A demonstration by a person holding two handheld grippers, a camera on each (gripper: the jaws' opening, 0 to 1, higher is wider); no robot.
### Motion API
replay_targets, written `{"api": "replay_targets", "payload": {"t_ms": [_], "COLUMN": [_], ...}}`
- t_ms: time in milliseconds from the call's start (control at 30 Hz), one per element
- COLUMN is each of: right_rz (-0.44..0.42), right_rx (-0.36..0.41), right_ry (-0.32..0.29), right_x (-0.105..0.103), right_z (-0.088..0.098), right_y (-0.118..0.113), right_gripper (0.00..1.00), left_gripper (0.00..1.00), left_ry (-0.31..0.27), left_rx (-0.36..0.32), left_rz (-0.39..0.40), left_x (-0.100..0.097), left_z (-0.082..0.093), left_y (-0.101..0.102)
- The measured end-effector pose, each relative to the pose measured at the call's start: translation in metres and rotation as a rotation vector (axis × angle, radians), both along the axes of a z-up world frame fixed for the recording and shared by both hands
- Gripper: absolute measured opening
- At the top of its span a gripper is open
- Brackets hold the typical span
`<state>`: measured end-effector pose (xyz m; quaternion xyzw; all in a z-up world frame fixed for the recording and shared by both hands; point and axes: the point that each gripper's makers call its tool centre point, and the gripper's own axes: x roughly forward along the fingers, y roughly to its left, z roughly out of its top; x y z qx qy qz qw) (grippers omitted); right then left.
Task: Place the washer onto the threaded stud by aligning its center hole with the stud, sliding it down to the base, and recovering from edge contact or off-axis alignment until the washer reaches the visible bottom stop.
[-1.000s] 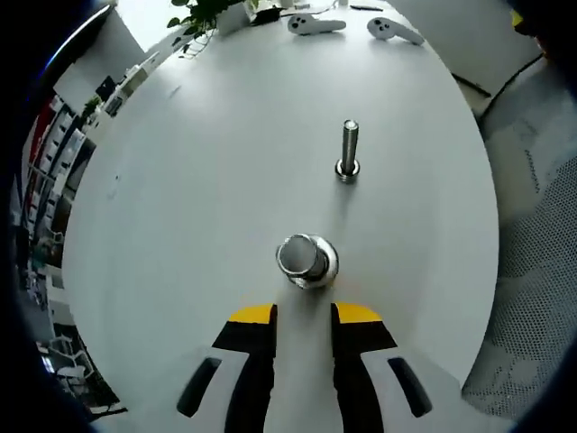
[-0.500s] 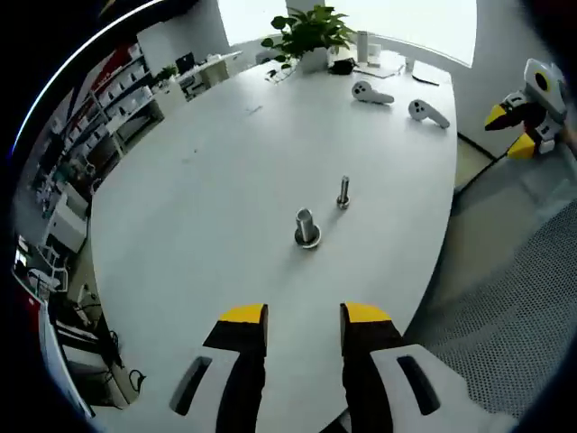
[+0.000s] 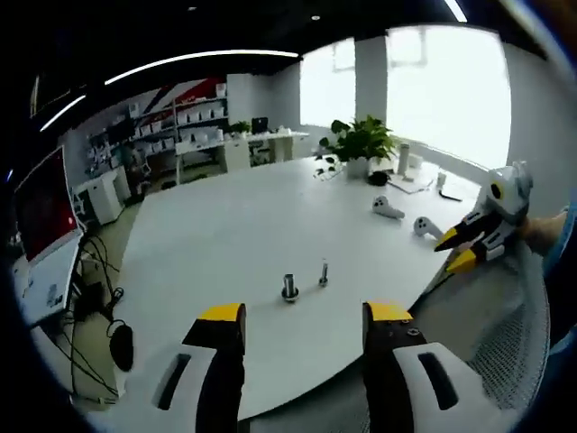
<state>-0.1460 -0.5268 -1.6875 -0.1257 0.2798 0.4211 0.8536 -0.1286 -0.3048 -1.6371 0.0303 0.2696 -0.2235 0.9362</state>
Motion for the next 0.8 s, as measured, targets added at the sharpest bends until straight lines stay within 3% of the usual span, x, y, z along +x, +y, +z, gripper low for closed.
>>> {"api": "replay_targets", "payload": {"t_ms": [100,133,167,233,333,400,433,500,567,667,800], "right_rz": [0.005,0.005,0.004,0.003,-0.001,0.000,0.001,0.001,-0.001,-0.001,0.009], "right_rx": [0.003,0.007,0.009,0.010,0.013,0.012,0.012,0.013,0.014,0.014,0.018], "right_ry": [-0.004,-0.008,-0.009,-0.010,-0.011,-0.008,-0.007,-0.010,-0.006,-0.003,-0.002], "right_x": [0.000,0.000,0.000,0.001,0.002,0.001,0.001,0.001,0.001,0.001,0.000], "right_z": [0.001,0.001,0.002,0.002,0.002,0.002,0.001,0.002,0.001,0.001,0.001], "right_y": [0.001,0.001,0.001,0.001,0.000,0.000,0.001,0.001,0.001,0.001,0.003], "right_gripper": [0.30,0.30,0.30,0.30,0.30,0.30,0.30,0.30,0.30,0.30,0.30], "left_gripper": [0.51,0.55,0.58,0.62,0.64,0.64,0.63,0.62,0.58,0.52,0.53], "left_ry": [-0.058,-0.061,-0.066,-0.142,-0.107,-0.116,-0.122,-0.162,-0.185,-0.144,-0.156], "left_rx": [-0.051,-0.033,0.033,0.100,0.046,0.039,0.047,0.141,0.188,0.186,0.175], "left_rz": [0.057,0.079,0.108,0.095,0.152,0.166,0.173,0.192,0.203,0.220,0.224], "left_x": [0.000,0.000,0.000,0.002,0.000,0.000,0.000,0.003,0.006,0.006,0.005], "left_z": [-0.004,-0.008,-0.011,-0.006,-0.012,-0.014,-0.015,-0.014,-0.013,-0.020,-0.018], "left_y": [0.002,0.006,0.015,0.018,0.024,0.026,0.027,0.036,0.040,0.044,0.044]}}
